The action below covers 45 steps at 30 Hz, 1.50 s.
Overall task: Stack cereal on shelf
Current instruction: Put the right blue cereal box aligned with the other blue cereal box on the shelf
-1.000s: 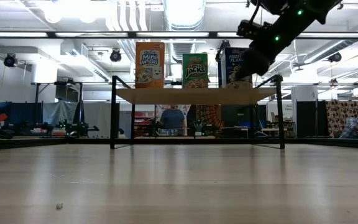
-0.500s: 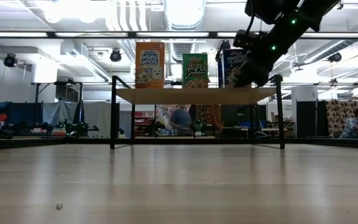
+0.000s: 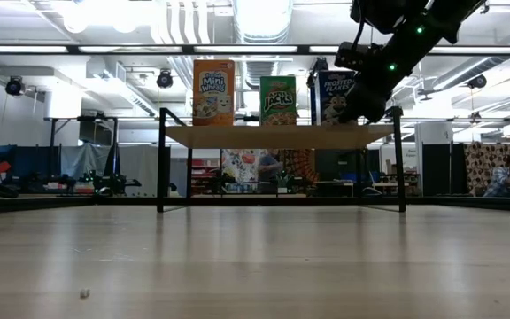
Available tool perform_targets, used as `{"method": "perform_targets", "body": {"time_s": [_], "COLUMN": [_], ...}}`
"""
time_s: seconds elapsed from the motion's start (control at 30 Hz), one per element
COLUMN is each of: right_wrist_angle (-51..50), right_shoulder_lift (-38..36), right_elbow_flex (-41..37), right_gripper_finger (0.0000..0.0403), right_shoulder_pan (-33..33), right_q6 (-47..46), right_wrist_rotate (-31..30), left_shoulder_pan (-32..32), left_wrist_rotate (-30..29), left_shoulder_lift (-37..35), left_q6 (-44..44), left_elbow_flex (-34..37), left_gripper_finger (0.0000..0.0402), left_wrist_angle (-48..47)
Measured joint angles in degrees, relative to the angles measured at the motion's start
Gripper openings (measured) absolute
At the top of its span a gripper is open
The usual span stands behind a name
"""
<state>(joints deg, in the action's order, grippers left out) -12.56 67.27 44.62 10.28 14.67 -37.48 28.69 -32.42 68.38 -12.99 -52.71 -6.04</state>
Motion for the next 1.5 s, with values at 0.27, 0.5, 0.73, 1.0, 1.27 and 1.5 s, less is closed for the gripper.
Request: {"method": "perform_targets", "body": {"time_s": [0.27, 0.5, 0.73, 1.0, 1.27, 1.5], "right_wrist_angle": [1.8, 2.6, 2.2, -6.2, -10.8, -9.2], "right_shoulder_lift": [1.2, 1.1, -0.2, -6.2, -10.9, -10.1], "right_elbow_flex": [0.0, 0.0, 0.1, 0.1, 0.1, 0.1], "right_gripper_finger": [0.0012, 0.0012, 0.0012, 0.0012, 0.0012, 0.0012], "right_shoulder_pan": [0.3, 0.3, -0.4, -2.2, -2.0, -0.1], "right_q6": [1.4, 1.8, 1.0, -7.0, -10.2, -8.6], "right_wrist_rotate": [0.0, 0.0, 0.0, 0.1, -4.3, -6.5], "left_shoulder_pan": [0.0, 0.0, 0.0, 0.0, 0.0, 0.0], "left_wrist_rotate": [0.0, 0.0, 0.0, 0.0, 0.0, 0.0], "left_shoulder_lift": [0.0, 0.0, 0.0, 0.0, 0.0, 0.0], "left_q6": [0.0, 0.0, 0.0, 0.1, 0.2, 0.0], "left_elbow_flex": [0.0, 0.0, 0.0, 0.0, 0.0, 0.0], "left_gripper_finger": [0.0072, 0.0072, 0.0072, 0.0072, 0.0072, 0.0072], "left_wrist_angle": [0.0, 0.0, 0.0, -0.5, -0.4, 0.0]}}
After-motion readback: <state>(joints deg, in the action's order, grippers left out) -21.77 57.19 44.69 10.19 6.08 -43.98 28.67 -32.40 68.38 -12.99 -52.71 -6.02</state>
